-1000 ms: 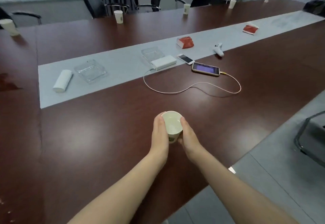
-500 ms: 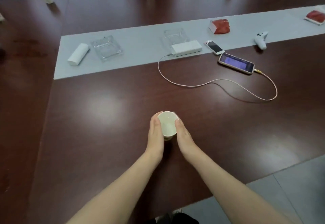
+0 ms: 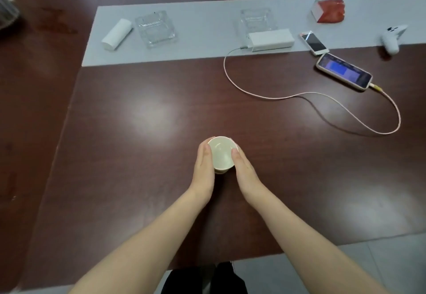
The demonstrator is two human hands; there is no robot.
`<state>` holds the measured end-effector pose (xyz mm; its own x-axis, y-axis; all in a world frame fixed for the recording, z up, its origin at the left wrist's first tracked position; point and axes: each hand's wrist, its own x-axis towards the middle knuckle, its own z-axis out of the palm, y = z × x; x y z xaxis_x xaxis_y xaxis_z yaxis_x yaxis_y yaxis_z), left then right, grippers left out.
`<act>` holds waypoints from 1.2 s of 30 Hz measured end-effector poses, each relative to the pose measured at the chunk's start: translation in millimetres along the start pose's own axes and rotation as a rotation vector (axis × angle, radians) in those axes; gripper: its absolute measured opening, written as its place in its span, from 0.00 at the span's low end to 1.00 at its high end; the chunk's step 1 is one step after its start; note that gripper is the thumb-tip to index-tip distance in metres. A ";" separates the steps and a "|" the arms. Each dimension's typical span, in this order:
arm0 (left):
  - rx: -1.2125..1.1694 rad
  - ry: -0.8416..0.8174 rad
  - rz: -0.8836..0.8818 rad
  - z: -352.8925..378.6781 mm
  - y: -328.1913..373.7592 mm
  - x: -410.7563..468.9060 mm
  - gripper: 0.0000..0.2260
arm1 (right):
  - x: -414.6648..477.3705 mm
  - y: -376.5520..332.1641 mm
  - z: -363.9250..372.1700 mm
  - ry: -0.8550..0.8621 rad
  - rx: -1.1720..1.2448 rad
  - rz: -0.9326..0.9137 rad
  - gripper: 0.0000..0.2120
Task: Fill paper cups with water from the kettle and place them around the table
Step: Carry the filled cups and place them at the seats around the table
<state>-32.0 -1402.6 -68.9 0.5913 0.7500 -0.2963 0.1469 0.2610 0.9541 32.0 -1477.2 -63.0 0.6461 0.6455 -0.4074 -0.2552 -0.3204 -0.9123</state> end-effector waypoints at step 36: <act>-0.136 0.549 0.095 -245.0 95.9 -128.4 0.11 | -106.4 -89.7 230.6 -0.494 -0.394 -0.285 0.25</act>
<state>-288.1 -1325.0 49.9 0.0926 0.9704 -0.2232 -0.0115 0.2252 0.9742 -179.6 -1357.3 52.4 0.2223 0.9519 -0.2111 0.2170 -0.2593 -0.9411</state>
